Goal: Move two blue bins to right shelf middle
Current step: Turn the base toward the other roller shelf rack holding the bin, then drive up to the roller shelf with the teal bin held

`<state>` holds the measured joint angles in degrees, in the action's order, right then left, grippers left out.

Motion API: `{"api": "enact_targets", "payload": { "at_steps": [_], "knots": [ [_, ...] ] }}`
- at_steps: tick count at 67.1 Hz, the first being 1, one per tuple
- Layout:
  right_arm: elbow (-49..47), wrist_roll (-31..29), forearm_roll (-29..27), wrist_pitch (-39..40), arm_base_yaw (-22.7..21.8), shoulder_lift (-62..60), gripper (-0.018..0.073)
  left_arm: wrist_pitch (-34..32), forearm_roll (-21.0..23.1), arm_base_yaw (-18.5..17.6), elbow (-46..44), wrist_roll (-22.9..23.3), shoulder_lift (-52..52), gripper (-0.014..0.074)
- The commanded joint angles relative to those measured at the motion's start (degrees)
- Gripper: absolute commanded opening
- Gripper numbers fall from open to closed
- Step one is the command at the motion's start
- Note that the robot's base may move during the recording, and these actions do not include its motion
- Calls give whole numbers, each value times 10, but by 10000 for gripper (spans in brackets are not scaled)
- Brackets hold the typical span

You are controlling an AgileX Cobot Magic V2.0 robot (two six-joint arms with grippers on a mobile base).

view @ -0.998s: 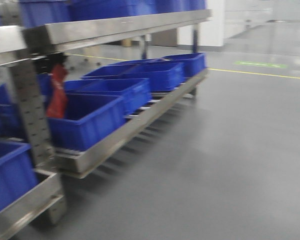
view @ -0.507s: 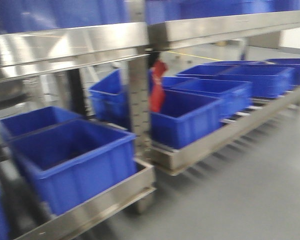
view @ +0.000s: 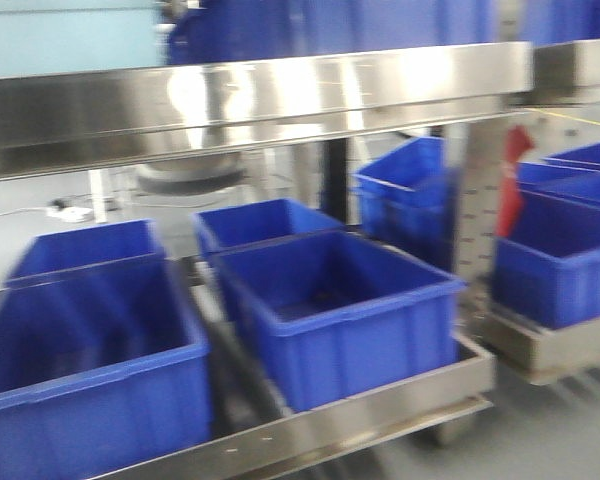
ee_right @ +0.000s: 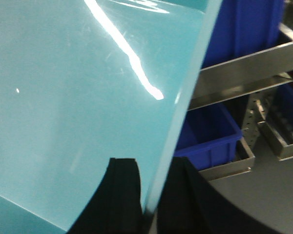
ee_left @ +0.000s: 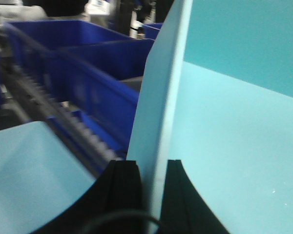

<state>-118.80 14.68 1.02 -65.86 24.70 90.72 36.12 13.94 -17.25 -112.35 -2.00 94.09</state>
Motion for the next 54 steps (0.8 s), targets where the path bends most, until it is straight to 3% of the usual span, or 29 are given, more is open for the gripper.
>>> {"api": "enact_targets", "payload": {
  "at_steps": [1, 54],
  "knots": [
    [-6, -17, -3, 8, -1, -7, -153, -42, 8, 3, -9, 11, -5, -111],
    [-6, -17, -3, 8, -1, -7, -153, -42, 8, 3, -9, 11, -5, -111]
  ]
}}
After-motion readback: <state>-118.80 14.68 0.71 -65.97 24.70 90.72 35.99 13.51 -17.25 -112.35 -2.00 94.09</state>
